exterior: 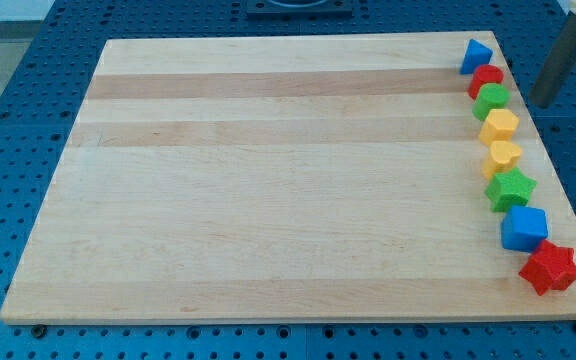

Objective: Push the green circle towards left side

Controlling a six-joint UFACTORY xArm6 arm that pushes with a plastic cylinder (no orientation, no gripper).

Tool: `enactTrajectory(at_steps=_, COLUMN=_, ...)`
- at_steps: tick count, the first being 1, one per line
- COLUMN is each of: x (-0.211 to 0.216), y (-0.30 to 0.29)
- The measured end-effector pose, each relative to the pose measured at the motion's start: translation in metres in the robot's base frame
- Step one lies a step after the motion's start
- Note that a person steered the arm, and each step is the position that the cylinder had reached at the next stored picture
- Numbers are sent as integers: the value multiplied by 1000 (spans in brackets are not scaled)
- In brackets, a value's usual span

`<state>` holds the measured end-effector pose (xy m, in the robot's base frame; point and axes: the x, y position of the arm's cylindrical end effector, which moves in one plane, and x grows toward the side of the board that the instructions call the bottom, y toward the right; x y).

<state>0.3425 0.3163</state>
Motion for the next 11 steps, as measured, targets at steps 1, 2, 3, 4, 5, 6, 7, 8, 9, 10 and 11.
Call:
enactTrajectory(at_steps=1, x=2, y=-5)
enactTrajectory(at_steps=2, x=2, y=-14)
enactTrajectory(at_steps=3, x=2, y=-30)
enactTrajectory(at_steps=4, x=2, y=-44)
enactTrajectory(at_steps=5, x=2, y=-57)
enactTrajectory(at_steps=6, x=2, y=-70)
enactTrajectory(at_steps=7, x=11, y=-71)
enactTrajectory(at_steps=8, x=25, y=-72)
enactTrajectory(at_steps=9, x=29, y=-85)
enactTrajectory(at_steps=10, x=29, y=-100)
enactTrajectory(at_steps=11, x=29, y=-111)
